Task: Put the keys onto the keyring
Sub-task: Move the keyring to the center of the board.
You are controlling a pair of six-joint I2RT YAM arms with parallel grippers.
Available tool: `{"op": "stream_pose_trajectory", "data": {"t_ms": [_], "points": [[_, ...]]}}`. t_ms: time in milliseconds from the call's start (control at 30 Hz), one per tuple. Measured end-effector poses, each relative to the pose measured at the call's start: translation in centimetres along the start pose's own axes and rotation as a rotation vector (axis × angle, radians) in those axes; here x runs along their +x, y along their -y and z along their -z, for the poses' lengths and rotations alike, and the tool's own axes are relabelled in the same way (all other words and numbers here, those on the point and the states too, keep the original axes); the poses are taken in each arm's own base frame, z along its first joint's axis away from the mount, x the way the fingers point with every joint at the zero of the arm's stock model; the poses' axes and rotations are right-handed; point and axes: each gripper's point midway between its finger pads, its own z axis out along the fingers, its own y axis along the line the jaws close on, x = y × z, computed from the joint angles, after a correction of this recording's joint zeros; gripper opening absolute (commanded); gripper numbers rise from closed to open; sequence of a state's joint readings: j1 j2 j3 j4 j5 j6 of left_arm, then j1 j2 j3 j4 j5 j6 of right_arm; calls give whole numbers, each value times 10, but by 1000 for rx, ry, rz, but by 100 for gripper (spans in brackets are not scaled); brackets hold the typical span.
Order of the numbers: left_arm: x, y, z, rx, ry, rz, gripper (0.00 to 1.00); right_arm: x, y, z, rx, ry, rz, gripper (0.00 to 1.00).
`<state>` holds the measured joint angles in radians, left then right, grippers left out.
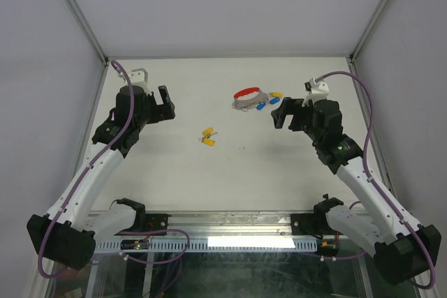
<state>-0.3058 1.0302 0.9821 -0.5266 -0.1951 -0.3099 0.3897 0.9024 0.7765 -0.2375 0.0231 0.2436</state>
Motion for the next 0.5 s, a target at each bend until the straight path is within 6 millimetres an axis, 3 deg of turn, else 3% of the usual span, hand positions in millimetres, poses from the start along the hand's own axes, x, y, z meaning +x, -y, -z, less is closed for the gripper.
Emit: {"op": "stream_pose_trajectory", "data": {"t_ms": [500], "points": [[-2, 2, -4, -2, 9, 42, 99, 21, 34, -9, 207, -97, -53, 100]]}}
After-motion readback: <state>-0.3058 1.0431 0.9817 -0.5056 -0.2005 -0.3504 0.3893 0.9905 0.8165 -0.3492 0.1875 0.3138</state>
